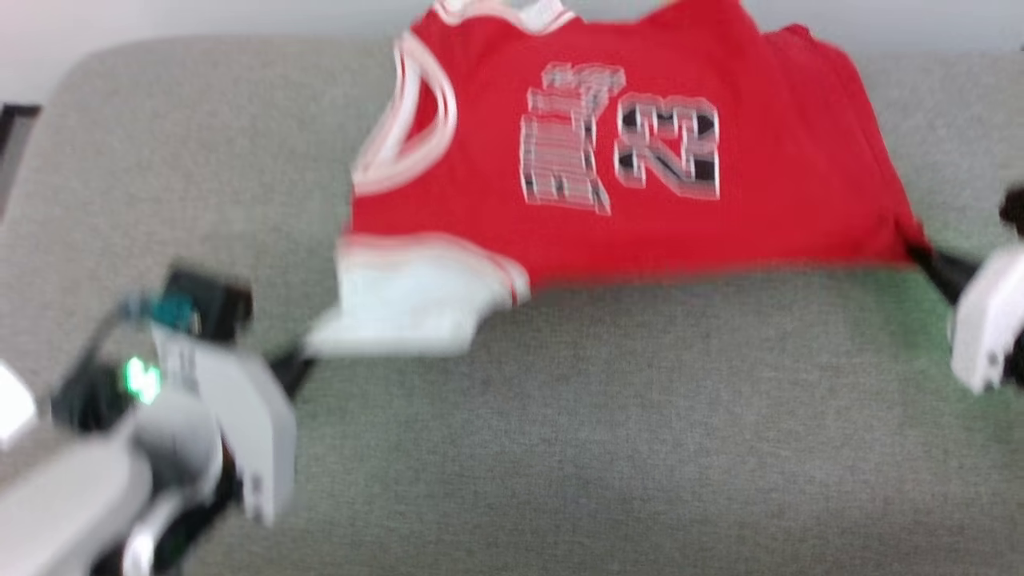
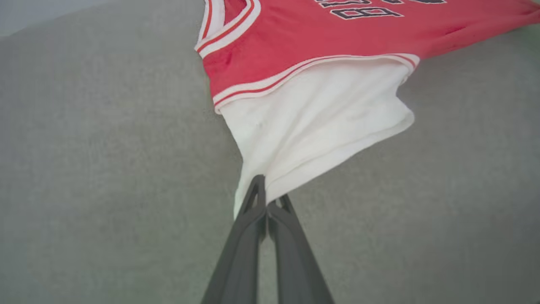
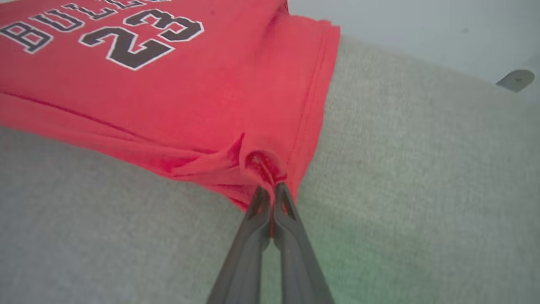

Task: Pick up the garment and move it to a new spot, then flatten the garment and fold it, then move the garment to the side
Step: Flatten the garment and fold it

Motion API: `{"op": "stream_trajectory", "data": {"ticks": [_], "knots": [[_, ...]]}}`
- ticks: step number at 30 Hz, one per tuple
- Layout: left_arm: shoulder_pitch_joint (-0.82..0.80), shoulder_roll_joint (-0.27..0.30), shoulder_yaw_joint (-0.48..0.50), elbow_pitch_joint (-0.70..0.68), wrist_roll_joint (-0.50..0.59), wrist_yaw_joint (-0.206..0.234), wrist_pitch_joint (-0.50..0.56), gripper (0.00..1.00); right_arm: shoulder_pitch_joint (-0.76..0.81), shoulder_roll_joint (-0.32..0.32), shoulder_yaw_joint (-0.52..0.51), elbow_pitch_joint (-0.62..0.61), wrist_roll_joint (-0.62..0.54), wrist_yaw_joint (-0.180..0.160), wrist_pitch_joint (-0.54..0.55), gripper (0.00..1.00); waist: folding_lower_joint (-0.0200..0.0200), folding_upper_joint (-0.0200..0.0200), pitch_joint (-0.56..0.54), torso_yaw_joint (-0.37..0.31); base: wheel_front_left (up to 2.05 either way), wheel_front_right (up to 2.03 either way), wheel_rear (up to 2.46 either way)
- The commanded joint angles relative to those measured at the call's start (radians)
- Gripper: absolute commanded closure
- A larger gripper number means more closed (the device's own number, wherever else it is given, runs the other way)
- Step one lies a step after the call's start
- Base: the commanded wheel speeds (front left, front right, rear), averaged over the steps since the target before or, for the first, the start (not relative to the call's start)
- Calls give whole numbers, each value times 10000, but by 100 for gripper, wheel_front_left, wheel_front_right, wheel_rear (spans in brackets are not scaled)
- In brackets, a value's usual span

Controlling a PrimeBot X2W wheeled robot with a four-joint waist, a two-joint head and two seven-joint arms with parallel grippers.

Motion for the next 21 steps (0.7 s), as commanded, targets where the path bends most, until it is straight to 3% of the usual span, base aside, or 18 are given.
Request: {"op": "stream_trajectory", "data": {"ticks": [1,3,4,7,12,21], "knots": [[806,415,-43,-608,-209,580,46,100,796,-272,-116,-437,362,-14,235,100,0,0,-501,106,0,0,0],[1525,710,-99,-1250,-468,1106,10,100,1514,-645,-215,-924,592,-16,531,100,0,0,-578,135,0,0,0],[1525,710,-99,-1250,-468,1106,10,100,1514,-645,-215,-924,592,-16,531,100,0,0,-578,135,0,0,0],[2430,1042,-172,-1897,-776,1733,-118,100,2642,-935,-397,-1624,899,-14,956,100,0,0,-678,205,0,0,0],[3662,1259,-343,-2565,-1366,2413,-257,100,4375,-1194,-835,-2617,1163,-14,1659,100,0,0,-747,255,0,0,0],[4303,1377,-432,-3148,-1605,2794,-410,100,6797,-812,-2363,-3848,1032,-14,2840,100,0,0,-579,171,0,0,0]]}}
